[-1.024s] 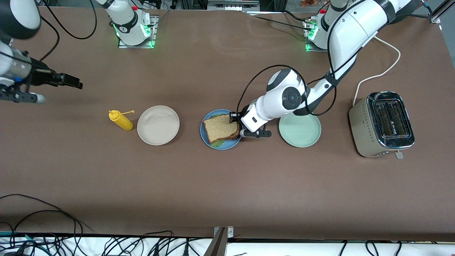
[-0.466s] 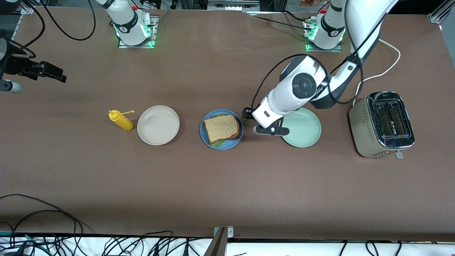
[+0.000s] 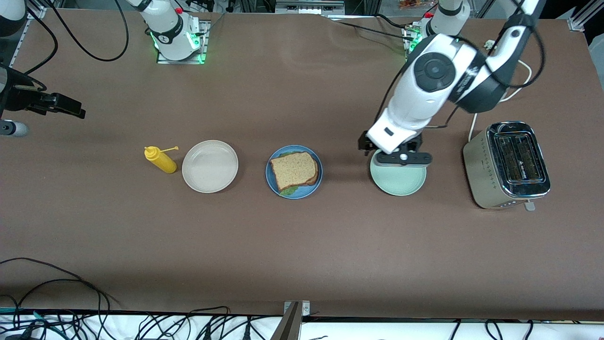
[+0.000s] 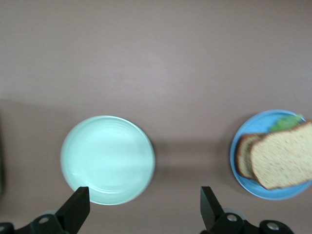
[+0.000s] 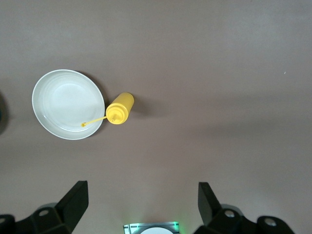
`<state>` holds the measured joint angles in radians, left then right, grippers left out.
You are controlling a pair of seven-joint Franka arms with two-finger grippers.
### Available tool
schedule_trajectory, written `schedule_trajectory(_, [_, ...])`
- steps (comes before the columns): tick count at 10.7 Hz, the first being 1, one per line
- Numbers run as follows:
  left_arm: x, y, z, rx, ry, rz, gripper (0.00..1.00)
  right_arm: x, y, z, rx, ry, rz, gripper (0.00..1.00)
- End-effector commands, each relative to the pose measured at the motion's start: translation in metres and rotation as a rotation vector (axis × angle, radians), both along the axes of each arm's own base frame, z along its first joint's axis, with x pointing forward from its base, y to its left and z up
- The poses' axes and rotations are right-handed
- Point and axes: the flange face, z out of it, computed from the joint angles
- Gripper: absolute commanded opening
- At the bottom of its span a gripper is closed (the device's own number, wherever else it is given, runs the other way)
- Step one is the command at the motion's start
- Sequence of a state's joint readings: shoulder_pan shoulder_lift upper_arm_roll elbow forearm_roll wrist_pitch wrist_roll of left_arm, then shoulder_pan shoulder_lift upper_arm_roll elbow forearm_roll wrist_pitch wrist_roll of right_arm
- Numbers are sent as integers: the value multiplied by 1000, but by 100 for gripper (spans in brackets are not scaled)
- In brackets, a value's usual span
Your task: Make sandwich in blue plate with both arms
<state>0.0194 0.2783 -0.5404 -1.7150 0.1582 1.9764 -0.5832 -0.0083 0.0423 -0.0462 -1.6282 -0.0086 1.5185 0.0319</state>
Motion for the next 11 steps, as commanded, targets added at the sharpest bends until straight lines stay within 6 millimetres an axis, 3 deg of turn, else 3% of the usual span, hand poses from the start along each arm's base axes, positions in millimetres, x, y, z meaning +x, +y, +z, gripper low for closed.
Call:
schedule_trajectory(1, [-9,55,55,101,-36,-25,100,-2,1,8,-21,-10,-2,100])
schedule_trajectory(5, [-25,148,124,52,-2,-92,100,-6,-2,17,-14,-26,-15,100])
schedule_trajectory(9, [-41,231,160,1,22,-140,100,-9,3,28,-14,-56,-6,100])
schedule_trajectory(11, [-40,260,175,-6,2,-167,100,-11,2,33,-11,-69,-9,100])
